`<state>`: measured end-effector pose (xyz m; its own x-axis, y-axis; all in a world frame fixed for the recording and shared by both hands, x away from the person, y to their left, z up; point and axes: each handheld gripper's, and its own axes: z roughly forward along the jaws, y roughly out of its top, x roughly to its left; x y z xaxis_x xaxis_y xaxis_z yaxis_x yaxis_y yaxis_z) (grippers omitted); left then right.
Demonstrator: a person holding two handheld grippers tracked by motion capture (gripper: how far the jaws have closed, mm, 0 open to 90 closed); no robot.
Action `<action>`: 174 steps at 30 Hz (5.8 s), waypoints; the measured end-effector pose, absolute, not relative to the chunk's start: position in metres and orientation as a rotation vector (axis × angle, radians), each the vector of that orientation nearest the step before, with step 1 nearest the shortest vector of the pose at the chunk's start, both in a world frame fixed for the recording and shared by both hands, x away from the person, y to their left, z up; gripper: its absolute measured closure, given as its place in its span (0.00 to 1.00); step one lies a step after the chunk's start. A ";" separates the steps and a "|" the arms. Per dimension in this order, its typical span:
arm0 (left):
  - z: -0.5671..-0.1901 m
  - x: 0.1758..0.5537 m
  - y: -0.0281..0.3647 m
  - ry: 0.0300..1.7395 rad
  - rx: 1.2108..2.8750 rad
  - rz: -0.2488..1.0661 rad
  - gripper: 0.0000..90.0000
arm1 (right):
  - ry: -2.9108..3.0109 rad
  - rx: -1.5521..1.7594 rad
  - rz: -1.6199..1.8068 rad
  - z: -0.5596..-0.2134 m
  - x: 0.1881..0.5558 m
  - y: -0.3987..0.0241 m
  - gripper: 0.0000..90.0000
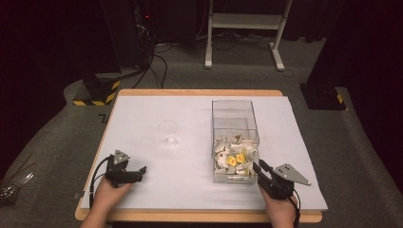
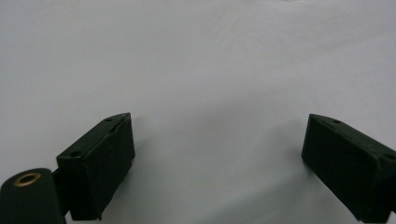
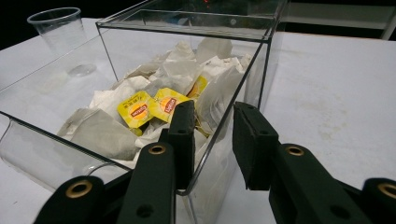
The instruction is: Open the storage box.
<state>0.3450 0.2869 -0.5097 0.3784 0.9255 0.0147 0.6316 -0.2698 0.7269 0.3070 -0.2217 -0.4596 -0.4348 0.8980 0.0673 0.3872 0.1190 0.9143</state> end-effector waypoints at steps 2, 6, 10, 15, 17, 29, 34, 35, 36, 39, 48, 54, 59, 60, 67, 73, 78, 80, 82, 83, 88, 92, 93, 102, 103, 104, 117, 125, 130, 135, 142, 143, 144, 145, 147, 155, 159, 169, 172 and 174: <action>-0.510 0.345 0.287 1.336 2.003 0.593 0.11 | 1.890 1.235 1.291 -0.460 0.306 -0.222 0.78; -0.510 0.345 0.287 1.336 2.004 0.593 0.11 | 1.897 1.230 1.289 -0.459 0.303 -0.223 0.78; -0.510 0.345 0.287 1.336 2.003 0.593 0.11 | 1.899 1.227 1.294 -0.459 0.299 -0.224 0.78; -0.510 0.345 0.287 1.336 2.004 0.594 0.11 | 1.899 1.217 1.290 -0.459 0.296 -0.224 0.78; -0.510 0.345 0.287 1.336 2.004 0.594 0.11 | 1.895 1.218 1.292 -0.460 0.295 -0.224 0.78; -0.510 0.345 0.287 1.335 2.004 0.594 0.11 | 1.906 1.216 1.287 -0.459 0.294 -0.225 0.78; -0.510 0.345 0.287 1.336 2.004 0.593 0.11 | 1.896 1.218 1.306 -0.457 0.295 -0.225 0.74; -0.510 0.345 0.287 1.335 2.004 0.594 0.11 | 1.892 1.216 1.308 -0.455 0.295 -0.225 0.73; -0.510 0.345 0.287 1.335 2.004 0.594 0.11 | 1.882 1.217 1.312 -0.452 0.296 -0.224 0.72; -0.510 0.345 0.287 1.335 2.004 0.594 0.11 | 1.870 1.207 1.321 -0.446 0.299 -0.223 0.69; -0.510 0.345 0.287 1.336 2.003 0.594 0.11 | 1.827 1.209 1.310 -0.433 0.311 -0.230 0.67; -0.510 0.345 0.287 1.337 2.002 0.593 0.11 | 1.798 1.250 1.284 -0.435 0.321 -0.240 0.67; -0.510 0.345 0.287 1.340 1.999 0.594 0.11 | 1.787 1.284 1.239 -0.442 0.330 -0.251 0.66; -0.510 0.345 0.287 1.341 1.999 0.594 0.11 | 1.785 1.291 1.230 -0.444 0.332 -0.253 0.66; -0.510 0.345 0.287 1.342 2.001 0.594 0.11 | 1.801 1.324 1.191 -0.458 0.344 -0.262 0.64; -0.510 0.345 0.286 1.345 1.999 0.596 0.11 | 1.817 1.341 1.169 -0.472 0.347 -0.263 0.64; -0.509 0.345 0.286 1.343 2.002 0.597 0.11 | 1.837 1.353 1.147 -0.479 0.349 -0.266 0.63; -0.508 0.344 0.285 1.329 2.008 0.612 0.13 | 1.840 1.359 1.138 -0.482 0.350 -0.268 0.63; -0.506 0.343 0.284 1.312 2.000 0.628 0.15 | 1.847 1.357 1.129 -0.484 0.351 -0.269 0.63; -0.505 0.343 0.284 1.313 1.999 0.623 0.15 | 1.850 1.359 1.129 -0.485 0.351 -0.270 0.62; -0.497 0.343 0.276 1.272 2.009 0.595 0.15 | 1.876 1.356 1.111 -0.487 0.354 -0.269 0.60; -0.486 0.343 0.260 1.203 2.065 0.622 0.15 | 1.885 1.354 1.113 -0.488 0.353 -0.269 0.60; -0.483 0.343 0.255 1.191 2.071 0.621 0.15 | 1.890 1.352 1.112 -0.488 0.353 -0.270 0.60; -0.465 0.344 0.227 1.094 2.013 0.516 0.15 | 1.894 1.359 1.121 -0.491 0.347 -0.272 0.60; -0.464 0.345 0.224 1.085 2.011 0.509 0.15 | 1.895 1.361 1.120 -0.491 0.347 -0.272 0.60; -0.462 0.345 0.221 1.078 2.007 0.502 0.15 | 1.898 1.355 1.119 -0.492 0.347 -0.272 0.60; -0.440 0.344 0.184 0.956 1.992 0.467 0.16 | 1.900 1.367 1.128 -0.493 0.347 -0.273 0.60; -0.431 0.345 0.164 0.904 1.992 0.433 0.17 | 1.902 1.369 1.130 -0.493 0.347 -0.273 0.60; -0.426 0.347 0.150 0.873 2.011 0.414 0.17 | 1.904 1.373 1.134 -0.494 0.348 -0.273 0.60; -0.419 0.348 0.132 0.833 2.022 0.400 0.17 | 1.905 1.374 1.131 -0.494 0.347 -0.273 0.60; -0.411 0.348 0.109 0.777 2.028 0.375 0.18 | 1.900 1.378 1.145 -0.494 0.347 -0.274 0.60; -0.410 0.348 0.106 0.770 2.029 0.370 0.18 | 1.899 1.382 1.147 -0.494 0.347 -0.274 0.60; -0.409 0.348 0.103 0.764 2.030 0.364 0.18 | 1.898 1.383 1.149 -0.494 0.347 -0.274 0.60; -0.409 0.348 0.099 0.759 2.031 0.360 0.18 | 1.898 1.377 1.151 -0.494 0.347 -0.275 0.60; -0.408 0.348 0.093 0.748 2.031 0.353 0.18 | 1.899 1.376 1.152 -0.494 0.347 -0.275 0.60; -0.405 0.346 0.068 0.705 2.016 0.318 0.19 | 1.896 1.384 1.163 -0.493 0.347 -0.276 0.60; -0.405 0.345 0.057 0.688 2.018 0.299 0.20 | 1.898 1.383 1.163 -0.493 0.346 -0.276 0.60; -0.411 0.341 0.040 0.670 2.007 0.267 0.31 | 1.892 1.390 1.166 -0.493 0.347 -0.278 0.60; -0.414 0.342 0.036 0.670 2.010 0.240 0.38 | 1.893 1.391 1.163 -0.493 0.346 -0.277 0.60; -0.416 0.342 0.033 0.671 2.020 0.216 0.42 | 1.892 1.392 1.163 -0.494 0.346 -0.277 0.60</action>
<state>0.3419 0.0333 -0.4157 0.8332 0.5405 -0.1172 0.3702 -0.3877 0.8442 0.3464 -0.2771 -0.4935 -0.3409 0.9366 0.0810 0.4954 0.1057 0.8622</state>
